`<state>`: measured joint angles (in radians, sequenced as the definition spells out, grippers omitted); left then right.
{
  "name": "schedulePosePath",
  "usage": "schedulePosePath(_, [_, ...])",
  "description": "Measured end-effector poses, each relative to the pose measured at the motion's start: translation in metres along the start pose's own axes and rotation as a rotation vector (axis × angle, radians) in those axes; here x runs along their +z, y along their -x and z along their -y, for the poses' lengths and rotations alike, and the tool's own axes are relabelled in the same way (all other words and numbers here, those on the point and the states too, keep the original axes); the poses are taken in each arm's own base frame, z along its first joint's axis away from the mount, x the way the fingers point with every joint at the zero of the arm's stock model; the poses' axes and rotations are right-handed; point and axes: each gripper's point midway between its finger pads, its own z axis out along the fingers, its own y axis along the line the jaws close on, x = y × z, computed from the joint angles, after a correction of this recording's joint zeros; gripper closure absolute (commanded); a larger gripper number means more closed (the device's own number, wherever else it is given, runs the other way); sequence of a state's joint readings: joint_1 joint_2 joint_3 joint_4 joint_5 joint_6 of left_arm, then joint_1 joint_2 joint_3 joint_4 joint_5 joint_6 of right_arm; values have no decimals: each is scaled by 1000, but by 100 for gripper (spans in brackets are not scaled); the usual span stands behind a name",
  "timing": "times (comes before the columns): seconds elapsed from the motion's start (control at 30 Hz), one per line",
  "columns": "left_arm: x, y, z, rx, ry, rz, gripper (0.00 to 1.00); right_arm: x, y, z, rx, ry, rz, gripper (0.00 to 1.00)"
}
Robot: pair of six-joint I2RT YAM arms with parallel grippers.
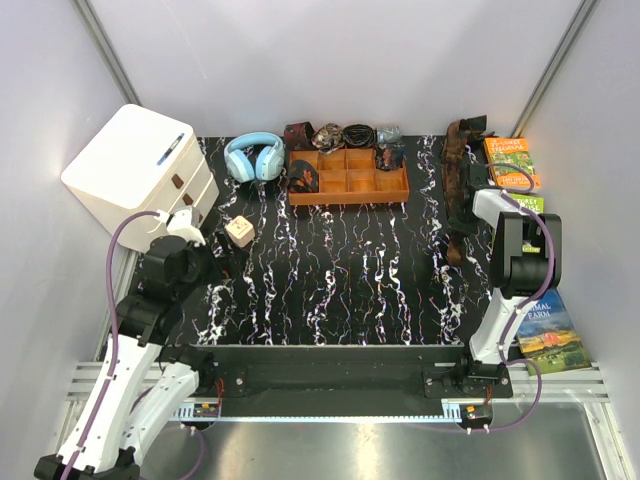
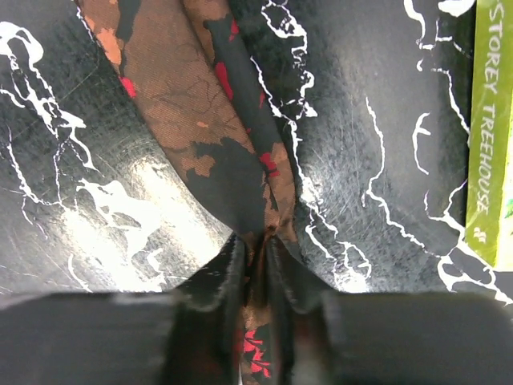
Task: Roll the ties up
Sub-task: Move the tie to the center of the board.
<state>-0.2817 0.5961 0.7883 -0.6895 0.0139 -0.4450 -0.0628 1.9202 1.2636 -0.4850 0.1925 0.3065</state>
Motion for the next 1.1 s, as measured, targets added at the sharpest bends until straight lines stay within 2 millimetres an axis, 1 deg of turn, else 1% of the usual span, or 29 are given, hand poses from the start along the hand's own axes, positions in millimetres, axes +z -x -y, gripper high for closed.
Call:
schedulePosePath(0.13, [1, -1, 0, 0, 3, -6, 2, 0, -2, -3, 20, 15, -9, 88])
schedulePosePath(0.27, [1, -1, 0, 0, 3, -6, 2, -6, -11, -16, 72, 95, -44, 89])
schedulePosePath(0.4, [1, 0, -2, 0, 10, -3, 2, -16, -33, -31, 140, 177, -100, 90])
schedulePosePath(0.47, [1, 0, -3, 0, 15, 0, 2, -23, -46, -43, 170, 206, -127, 90])
schedulePosePath(0.5, [1, 0, -3, 0, 17, 1, 2, -27, -53, -52, 177, 223, -141, 90])
schedulePosePath(0.57, [1, 0, -4, 0, 21, 2, 2, -37, -71, -75, 183, 258, -170, 88])
schedulePosePath(0.6, [2, 1, -4, 0, 23, 3, 2, -43, -84, -92, 178, 280, -187, 86])
schedulePosePath(0.63, [2, 1, -5, -1, 26, 4, 2, -48, -93, -104, 175, 301, -201, 84])
schedulePosePath(0.67, [2, 1, -5, 0, 29, 5, 3, -55, -105, -121, 170, 331, -216, 75])
schedulePosePath(0.7, [2, 1, -6, -1, 35, 6, 3, -61, -118, -137, 164, 359, -230, 67])
schedulePosePath(0.77, [2, 1, -7, -1, 43, 5, 4, -76, -142, -163, 151, 413, -265, 47])
schedulePosePath(0.8, [2, -1, -6, 0, 46, 2, 5, -82, -150, -172, 146, 431, -280, 33])
schedulePosePath(0.83, [2, -3, -6, 0, 48, -3, 8, -89, -158, -182, 134, 455, -291, 30])
schedulePosePath(0.87, [2, -6, -3, 2, 45, -14, 10, -94, -162, -187, 138, 470, -296, 28])
schedulePosePath(0.9, [2, -10, 1, 3, 38, -26, 11, -98, -163, -188, 141, 480, -296, 23])
schedulePosePath(0.93, [3, -13, 5, 3, 28, -39, 11, -101, -162, -187, 147, 481, -291, 23])
schedulePosePath(1.0, [4, -21, 15, 4, 8, -63, 12, -105, -158, -180, 157, 474, -274, 23])
schedulePosePath(1.07, [6, -33, 28, 5, -15, -102, 12, -112, -152, -171, 162, 457, -242, 26])
schedulePosePath(1.1, [8, -39, 35, 12, -22, -121, 12, -117, -148, -166, 161, 454, -218, 29])
